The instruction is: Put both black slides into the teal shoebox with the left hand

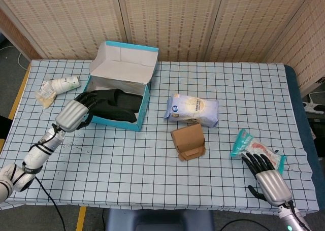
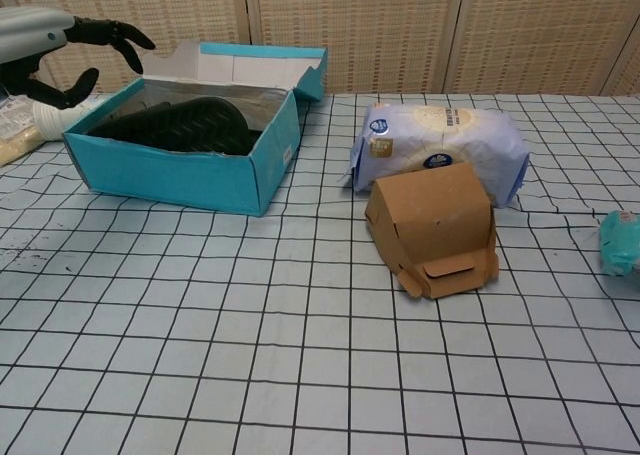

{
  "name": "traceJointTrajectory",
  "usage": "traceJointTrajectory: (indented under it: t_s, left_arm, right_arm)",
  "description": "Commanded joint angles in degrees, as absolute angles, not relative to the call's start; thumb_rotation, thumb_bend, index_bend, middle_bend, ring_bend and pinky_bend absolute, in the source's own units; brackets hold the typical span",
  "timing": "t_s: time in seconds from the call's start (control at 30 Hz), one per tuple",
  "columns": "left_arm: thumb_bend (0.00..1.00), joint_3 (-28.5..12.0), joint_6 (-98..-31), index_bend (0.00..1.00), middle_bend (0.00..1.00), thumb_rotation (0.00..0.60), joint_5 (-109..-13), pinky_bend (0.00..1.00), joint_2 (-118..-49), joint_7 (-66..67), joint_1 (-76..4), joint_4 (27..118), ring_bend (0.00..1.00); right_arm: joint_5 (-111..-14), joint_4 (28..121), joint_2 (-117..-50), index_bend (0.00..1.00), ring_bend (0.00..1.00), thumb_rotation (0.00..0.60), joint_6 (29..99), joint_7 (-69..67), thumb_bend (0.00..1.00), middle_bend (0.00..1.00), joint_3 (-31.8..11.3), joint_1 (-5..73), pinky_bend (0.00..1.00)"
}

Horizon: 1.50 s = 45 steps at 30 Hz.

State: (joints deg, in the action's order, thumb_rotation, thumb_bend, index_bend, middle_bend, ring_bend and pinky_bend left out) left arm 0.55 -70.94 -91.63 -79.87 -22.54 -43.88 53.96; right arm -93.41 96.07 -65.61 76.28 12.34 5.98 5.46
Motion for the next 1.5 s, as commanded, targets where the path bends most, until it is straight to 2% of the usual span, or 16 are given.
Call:
traceJointTrajectory:
  t_s: [0.03,0.17,0.4,1.03,1.5]
  left_arm:
    - [0.73,1.2,-70.6,0.11,0.21,0.600,-92.1,0.15,-79.5,-21.5,-43.4,54.8,0.11]
    - [0.73,1.6,-67.8,0.03,0.09,0.600,-91.9,0.12,-79.8,-21.7,-43.7,56.9,0.01]
    - [0.73,2.1,-65.5,0.00,0.00,0.600,-92.8,0.10,-80.5,-22.6,-44.1,58.5,0.00]
    - [0.71,3.4,-64.5,0.00,0.00,0.600,-95.7,0.09,-83.0,-24.4,-44.5,56.3,0.00]
    - [0.71,5.3,-59.9,0.00,0.00,0.600,-96.7,0.07,-86.2,-25.7,-45.9,52.8,0.00]
  right_arm:
    - [-93.6,96.0,-65.6,0.00,0.00,0.573,76.2,12.3,0.24,0.00,6.1,5.5,0.00]
    - [-94.0,96.2,-65.6,0.00,0.00,0.574,76.2,12.5,0.24,0.00,6.3,5.5,0.00]
    - [-93.7,96.2,-65.5,0.00,0.00,0.576,75.8,12.5,0.24,0.00,6.3,5.6,0.00]
    - [-93.3,96.3,-65.4,0.00,0.00,0.575,75.1,12.5,0.24,0.00,6.3,5.9,0.00]
    - [-93.4,96.3,-65.1,0.00,0.00,0.574,75.4,11.8,0.24,0.00,6.2,5.8,0.00]
